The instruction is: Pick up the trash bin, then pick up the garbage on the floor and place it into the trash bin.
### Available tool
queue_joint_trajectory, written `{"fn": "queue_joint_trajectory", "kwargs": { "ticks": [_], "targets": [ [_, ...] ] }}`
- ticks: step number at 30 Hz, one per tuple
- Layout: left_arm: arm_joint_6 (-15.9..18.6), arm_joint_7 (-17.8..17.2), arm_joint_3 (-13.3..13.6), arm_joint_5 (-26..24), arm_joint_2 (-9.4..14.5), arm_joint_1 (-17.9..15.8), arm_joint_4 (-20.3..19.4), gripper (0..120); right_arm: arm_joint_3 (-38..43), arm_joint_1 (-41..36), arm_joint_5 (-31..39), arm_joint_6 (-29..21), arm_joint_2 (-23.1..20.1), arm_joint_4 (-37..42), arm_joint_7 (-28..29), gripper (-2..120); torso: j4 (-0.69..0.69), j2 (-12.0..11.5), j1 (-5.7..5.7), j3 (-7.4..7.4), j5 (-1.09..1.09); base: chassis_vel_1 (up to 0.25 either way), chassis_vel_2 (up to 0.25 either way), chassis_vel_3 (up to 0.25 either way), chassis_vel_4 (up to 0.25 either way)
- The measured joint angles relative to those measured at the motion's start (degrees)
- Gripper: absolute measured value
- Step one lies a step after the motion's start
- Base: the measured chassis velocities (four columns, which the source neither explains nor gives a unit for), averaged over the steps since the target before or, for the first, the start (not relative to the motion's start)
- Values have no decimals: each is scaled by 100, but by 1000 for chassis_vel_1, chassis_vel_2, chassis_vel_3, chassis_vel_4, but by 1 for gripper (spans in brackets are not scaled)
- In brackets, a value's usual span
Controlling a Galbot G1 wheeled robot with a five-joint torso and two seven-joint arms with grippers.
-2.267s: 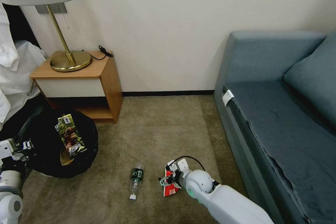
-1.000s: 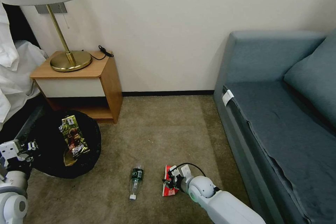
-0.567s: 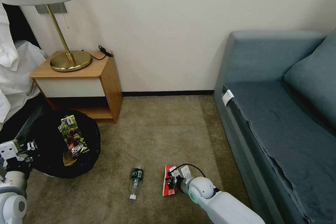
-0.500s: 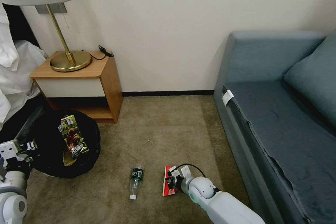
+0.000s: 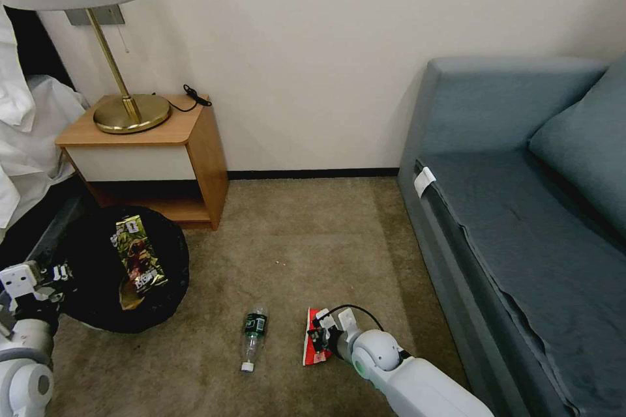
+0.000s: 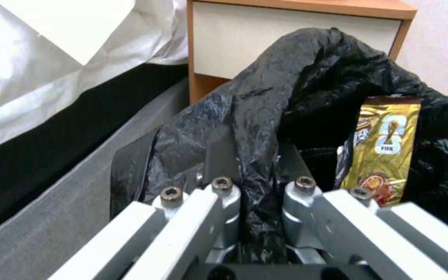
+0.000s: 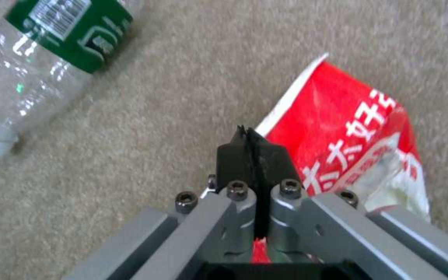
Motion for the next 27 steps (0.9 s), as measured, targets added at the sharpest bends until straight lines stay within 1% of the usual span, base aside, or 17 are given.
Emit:
{"fn": "queue_joint_trajectory", "kwargs": {
  "ticks": [9, 17, 19, 20, 22, 23, 25, 26, 27],
  "targets": [
    [-24, 0, 23, 19, -5, 9, 3, 5, 73, -12, -53, 87, -44, 71, -47, 0, 0, 0, 0, 0, 0, 0, 0, 0, 0],
    [-25, 0, -28, 2, 48, 1, 5, 5, 106, -59, -116, 114, -120, 142, -26, 0, 0, 0, 0, 0, 0, 0, 0, 0, 0],
    [-25, 1, -31, -2, 55, -1, 9, 5, 107, -69, -140, 114, -133, 170, -23, 7, 0, 0, 0, 0, 0, 0, 0, 0, 0],
    [-25, 1, -31, -2, 55, -1, 9, 5, 107, -69, -140, 114, -133, 170, -23, 7, 0, 0, 0, 0, 0, 0, 0, 0, 0],
    [-25, 3, -33, -7, 60, -2, 9, 5, 107, -77, -159, 120, -135, 177, -21, 19, 0, 0, 0, 0, 0, 0, 0, 0, 0],
    [-25, 3, -33, -7, 60, -2, 9, 5, 107, -77, -159, 120, -135, 177, -21, 19, 0, 0, 0, 0, 0, 0, 0, 0, 0],
    [-24, 3, -39, -11, 74, -2, 9, 5, 107, -92, -181, 137, -138, 178, -21, 30, 0, 0, 0, 0, 0, 0, 0, 0, 0],
    [-24, 3, -39, -11, 74, -2, 9, 5, 107, -92, -181, 137, -138, 178, -21, 30, 0, 0, 0, 0, 0, 0, 0, 0, 0],
    [-25, 4, -40, -13, 80, -2, 9, 5, 107, -97, -187, 139, -139, 179, -21, 35, 0, 0, 0, 0, 0, 0, 0, 0, 0]
  ]
}}
